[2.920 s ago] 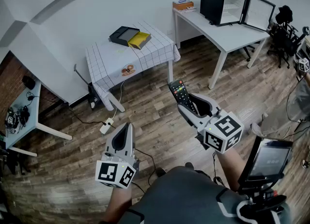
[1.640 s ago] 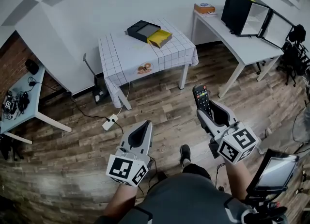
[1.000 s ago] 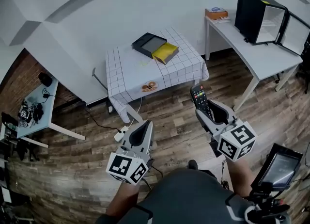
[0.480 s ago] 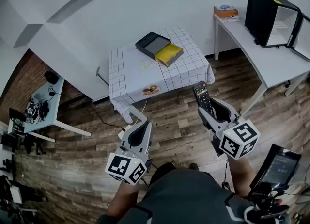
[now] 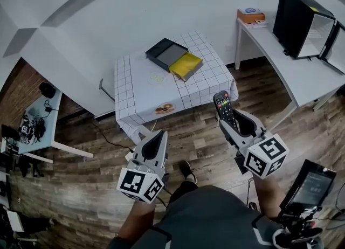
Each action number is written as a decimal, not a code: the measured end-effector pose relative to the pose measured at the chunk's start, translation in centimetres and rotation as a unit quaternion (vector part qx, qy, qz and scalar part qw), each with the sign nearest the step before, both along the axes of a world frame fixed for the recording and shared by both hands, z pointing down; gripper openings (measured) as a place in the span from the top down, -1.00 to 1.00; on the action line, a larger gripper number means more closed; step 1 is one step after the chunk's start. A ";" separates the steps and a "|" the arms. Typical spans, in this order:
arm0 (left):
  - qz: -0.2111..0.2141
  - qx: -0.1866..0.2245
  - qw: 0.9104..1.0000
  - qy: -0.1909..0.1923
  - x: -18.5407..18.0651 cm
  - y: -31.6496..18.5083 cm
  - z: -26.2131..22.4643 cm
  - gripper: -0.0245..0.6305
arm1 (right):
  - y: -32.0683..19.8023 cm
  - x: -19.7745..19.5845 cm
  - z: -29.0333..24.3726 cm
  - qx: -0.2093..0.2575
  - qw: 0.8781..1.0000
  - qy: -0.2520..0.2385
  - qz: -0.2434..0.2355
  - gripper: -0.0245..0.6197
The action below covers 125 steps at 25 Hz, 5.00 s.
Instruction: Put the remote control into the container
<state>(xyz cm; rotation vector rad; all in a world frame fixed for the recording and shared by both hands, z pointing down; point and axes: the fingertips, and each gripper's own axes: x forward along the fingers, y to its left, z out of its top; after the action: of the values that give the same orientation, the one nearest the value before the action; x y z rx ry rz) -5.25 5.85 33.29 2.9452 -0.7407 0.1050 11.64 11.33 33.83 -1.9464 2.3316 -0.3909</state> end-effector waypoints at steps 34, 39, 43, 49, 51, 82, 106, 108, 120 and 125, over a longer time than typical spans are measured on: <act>0.001 -0.021 0.999 0.049 3.5 -30.8 1.9 0.90 | -32.9 4.8 1.8 -0.034 0.997 0.062 0.004 0.30; -0.040 -0.009 0.999 0.019 6.0 -34.2 2.3 0.90 | -37.5 6.8 2.0 -0.031 0.994 0.096 -0.049 0.31; -0.069 -0.010 0.997 0.011 8.0 -36.6 2.2 0.90 | -41.0 8.8 1.8 -0.026 0.989 0.115 -0.087 0.30; -0.096 0.000 0.995 0.002 10.2 -38.5 3.1 0.90 | -45.1 10.4 5.8 -0.055 0.979 0.125 -0.154 0.30; -0.115 -0.008 0.993 -0.002 10.3 -38.9 4.2 0.90 | -46.3 10.4 7.8 -0.068 0.973 0.127 -0.179 0.31; -0.187 -0.129 0.973 -0.047 14.4 -42.6 17.0 0.90 | -51.0 11.5 30.8 -0.219 0.822 0.277 -0.447 0.30; -0.195 -0.132 0.971 -0.050 13.5 -42.8 17.0 0.90 | -51.4 11.1 36.1 -0.342 0.710 0.377 -0.486 0.31; -0.195 -0.130 0.971 -0.049 13.4 -42.8 16.9 0.90 | -51.3 10.9 36.4 -0.351 0.703 0.382 -0.486 0.31; -0.194 -0.122 0.972 -0.048 12.5 -42.5 16.2 0.90 | -51.7 10.2 36.5 -0.366 0.714 0.370 -0.468 0.30; -0.195 -0.122 0.972 -0.046 12.1 -42.0 16.1 0.90 | -51.2 10.5 37.1 -0.374 0.710 0.379 -0.461 0.30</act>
<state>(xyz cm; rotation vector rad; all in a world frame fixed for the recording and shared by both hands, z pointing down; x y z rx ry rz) 6.81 -36.19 49.40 2.5249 -1.2072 0.2793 22.13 -39.85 70.91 -0.8507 4.1614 -0.7930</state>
